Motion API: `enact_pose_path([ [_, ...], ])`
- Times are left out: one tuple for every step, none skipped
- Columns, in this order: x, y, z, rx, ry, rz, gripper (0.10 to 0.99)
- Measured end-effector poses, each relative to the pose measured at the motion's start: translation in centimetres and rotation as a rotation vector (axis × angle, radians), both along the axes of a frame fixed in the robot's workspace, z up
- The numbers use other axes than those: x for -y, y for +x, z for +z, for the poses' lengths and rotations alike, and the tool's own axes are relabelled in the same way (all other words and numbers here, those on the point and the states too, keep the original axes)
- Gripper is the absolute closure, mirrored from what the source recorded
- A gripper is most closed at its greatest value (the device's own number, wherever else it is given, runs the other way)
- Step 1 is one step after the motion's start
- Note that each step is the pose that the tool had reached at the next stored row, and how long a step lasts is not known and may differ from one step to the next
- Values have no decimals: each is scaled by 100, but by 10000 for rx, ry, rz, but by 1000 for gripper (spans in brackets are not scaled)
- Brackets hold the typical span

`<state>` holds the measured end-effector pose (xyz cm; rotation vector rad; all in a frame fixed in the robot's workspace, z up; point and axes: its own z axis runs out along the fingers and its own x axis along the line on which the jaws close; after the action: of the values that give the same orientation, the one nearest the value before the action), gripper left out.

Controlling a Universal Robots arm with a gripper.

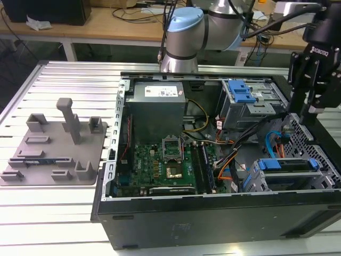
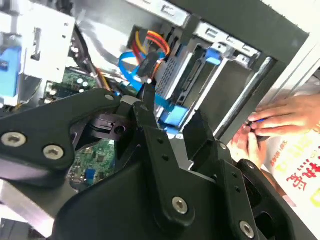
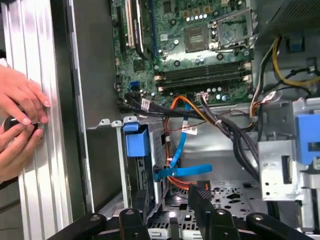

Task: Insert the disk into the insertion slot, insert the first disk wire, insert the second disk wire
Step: 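Insert the first disk wire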

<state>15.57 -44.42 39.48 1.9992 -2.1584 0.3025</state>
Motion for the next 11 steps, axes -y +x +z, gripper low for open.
enact_pose_path([
  [-4, 32, -3, -1, -154, -6, 584],
  [-29, 64, -9, -1, -373, -12, 584],
  [-56, 76, -15, -1, -502, -12, 584],
  [-130, 79, -29, -1, -631, -13, 584],
  [-175, 79, -35, -1, -680, -12, 584],
  [-220, 79, -43, -1, -717, -13, 584],
  [-265, 79, -53, 0, -742, -13, 584],
  [-311, 79, -61, -1, -766, -13, 584],
  [-356, 78, -72, 0, -778, -13, 584],
  [-378, 75, -86, 1, -803, -14, 584],
  [-379, 73, -107, 0, -821, -14, 584],
])
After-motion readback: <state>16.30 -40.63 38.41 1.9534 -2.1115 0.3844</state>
